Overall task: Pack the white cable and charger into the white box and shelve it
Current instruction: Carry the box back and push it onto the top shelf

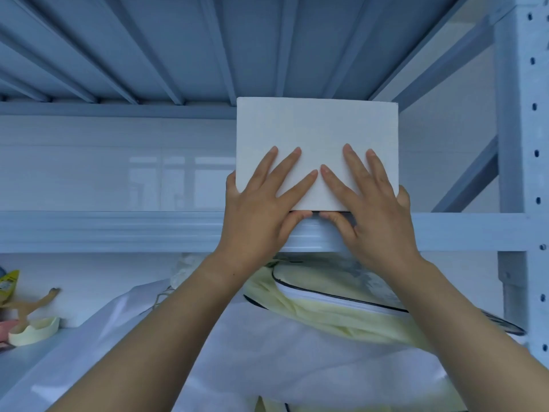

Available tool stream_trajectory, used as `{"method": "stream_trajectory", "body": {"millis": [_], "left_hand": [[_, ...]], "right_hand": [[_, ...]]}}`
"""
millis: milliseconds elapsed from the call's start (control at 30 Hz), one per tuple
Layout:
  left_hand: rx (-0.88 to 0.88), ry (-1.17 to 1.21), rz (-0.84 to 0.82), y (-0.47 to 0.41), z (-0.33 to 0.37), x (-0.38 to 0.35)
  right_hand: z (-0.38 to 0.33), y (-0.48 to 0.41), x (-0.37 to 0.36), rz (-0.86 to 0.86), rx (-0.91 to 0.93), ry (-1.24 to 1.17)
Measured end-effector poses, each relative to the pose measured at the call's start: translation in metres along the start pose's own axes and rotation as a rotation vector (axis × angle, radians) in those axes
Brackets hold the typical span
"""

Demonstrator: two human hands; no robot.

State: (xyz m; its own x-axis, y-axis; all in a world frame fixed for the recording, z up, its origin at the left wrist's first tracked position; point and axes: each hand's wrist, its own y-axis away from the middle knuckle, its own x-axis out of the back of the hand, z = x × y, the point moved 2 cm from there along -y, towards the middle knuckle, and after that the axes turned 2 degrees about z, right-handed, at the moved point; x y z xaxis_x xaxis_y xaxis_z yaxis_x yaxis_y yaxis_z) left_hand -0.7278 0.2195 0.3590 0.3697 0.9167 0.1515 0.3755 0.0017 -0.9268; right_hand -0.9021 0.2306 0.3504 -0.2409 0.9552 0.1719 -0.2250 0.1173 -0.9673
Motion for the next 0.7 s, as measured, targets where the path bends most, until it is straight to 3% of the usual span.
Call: {"method": "stream_trajectory", "body": {"millis": [433,700], "left_hand": [[-0.005,0.082,-0.030,-0.049,0.101,-0.050],[0.003,0.162,-0.134,-0.063,0.135,-0.083]], "right_hand": [[0.121,0.028,0.027,-0.026,-0.025,0.019],[0.170,0.038,0.027,-0.065,-0.025,-0.068]]}}
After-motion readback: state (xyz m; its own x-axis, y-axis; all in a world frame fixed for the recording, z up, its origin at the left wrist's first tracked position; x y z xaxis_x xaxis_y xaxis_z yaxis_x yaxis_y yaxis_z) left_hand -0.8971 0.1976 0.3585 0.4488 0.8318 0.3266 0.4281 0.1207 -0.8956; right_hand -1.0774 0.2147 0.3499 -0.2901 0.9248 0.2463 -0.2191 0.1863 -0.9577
